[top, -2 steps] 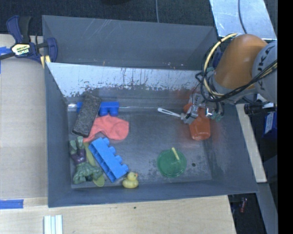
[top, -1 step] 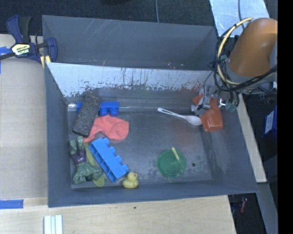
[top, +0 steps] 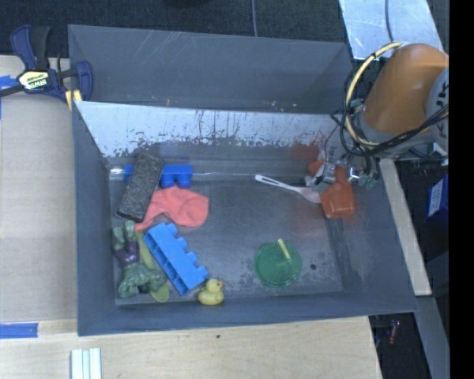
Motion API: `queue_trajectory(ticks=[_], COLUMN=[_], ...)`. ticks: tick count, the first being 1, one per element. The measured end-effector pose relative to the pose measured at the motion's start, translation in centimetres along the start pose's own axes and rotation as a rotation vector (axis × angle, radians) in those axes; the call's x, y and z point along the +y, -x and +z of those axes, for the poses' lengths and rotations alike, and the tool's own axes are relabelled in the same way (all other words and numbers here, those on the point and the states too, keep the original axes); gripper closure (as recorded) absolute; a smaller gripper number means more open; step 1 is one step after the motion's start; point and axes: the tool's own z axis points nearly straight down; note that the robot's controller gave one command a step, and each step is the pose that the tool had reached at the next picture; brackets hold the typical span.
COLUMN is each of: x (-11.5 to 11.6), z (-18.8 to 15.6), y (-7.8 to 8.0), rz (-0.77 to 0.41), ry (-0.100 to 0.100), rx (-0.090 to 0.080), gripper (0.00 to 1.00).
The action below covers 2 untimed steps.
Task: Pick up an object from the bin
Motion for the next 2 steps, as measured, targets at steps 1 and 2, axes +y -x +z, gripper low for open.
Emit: queue_trajectory(ticks=[1, 2], x=[0.3, 1.5], z=[-4.5, -12.0], y=[-0.4, -0.6], rz=[-0.017, -0.021], ry=[0.000, 0.008], rx=[0.008, 0.005], gripper=[1.00, 1.00])
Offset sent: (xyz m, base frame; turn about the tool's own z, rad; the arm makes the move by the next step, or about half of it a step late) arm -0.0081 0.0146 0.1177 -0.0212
